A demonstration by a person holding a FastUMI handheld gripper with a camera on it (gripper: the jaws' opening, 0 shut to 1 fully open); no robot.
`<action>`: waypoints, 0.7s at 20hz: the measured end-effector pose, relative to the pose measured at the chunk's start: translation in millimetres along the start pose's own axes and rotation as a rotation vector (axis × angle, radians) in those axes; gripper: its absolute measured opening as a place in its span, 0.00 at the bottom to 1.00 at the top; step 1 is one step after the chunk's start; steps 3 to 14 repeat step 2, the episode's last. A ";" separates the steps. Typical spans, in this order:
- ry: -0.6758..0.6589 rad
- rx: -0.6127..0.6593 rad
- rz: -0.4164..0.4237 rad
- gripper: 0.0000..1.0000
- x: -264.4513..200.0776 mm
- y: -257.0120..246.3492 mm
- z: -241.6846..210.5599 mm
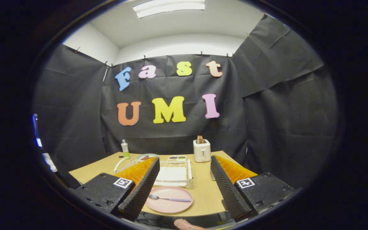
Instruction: Take the plate from the dish rack, then take the spoon from the basket and place it into the plate.
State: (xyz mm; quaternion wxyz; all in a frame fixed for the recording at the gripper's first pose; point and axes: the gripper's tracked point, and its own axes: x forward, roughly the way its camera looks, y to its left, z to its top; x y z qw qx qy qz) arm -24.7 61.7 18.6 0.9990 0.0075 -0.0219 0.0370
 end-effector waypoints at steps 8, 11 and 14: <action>0.008 0.001 -0.002 1.00 0.6 -2.3 -2.6; 0.008 0.001 -0.002 1.00 0.6 -2.3 -2.6; 0.008 0.001 -0.002 1.00 0.6 -2.3 -2.6</action>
